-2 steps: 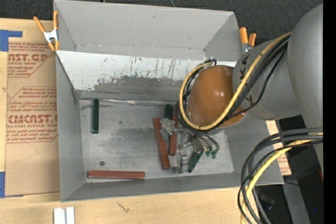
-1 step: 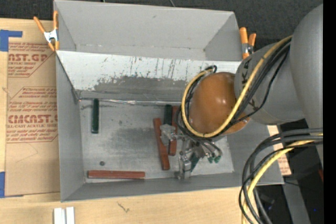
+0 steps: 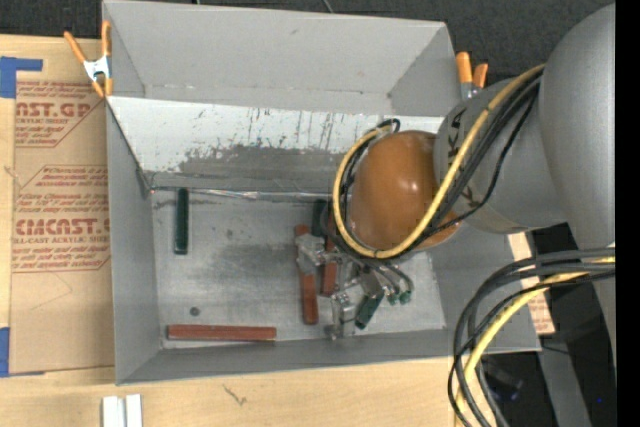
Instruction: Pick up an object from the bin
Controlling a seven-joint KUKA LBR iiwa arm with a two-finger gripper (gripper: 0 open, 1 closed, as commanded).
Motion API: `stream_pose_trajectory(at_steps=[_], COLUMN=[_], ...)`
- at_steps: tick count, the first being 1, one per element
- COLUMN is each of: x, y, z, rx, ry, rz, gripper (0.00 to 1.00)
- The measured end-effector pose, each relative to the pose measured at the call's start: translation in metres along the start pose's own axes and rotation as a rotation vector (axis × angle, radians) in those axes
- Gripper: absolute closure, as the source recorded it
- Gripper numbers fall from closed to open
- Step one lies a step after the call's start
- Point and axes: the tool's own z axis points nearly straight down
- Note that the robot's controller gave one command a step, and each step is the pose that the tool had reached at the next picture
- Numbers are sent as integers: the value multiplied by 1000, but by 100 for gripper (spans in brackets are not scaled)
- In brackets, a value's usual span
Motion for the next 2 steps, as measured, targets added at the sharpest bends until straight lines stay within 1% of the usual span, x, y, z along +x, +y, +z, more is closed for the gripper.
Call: stream_pose_trajectory(at_steps=[1, 2], x=[21, 21], y=[-86, -86], z=[1, 1], rx=[-2, -2], ry=[1, 1], rz=[-122, -122], gripper=[100, 0])
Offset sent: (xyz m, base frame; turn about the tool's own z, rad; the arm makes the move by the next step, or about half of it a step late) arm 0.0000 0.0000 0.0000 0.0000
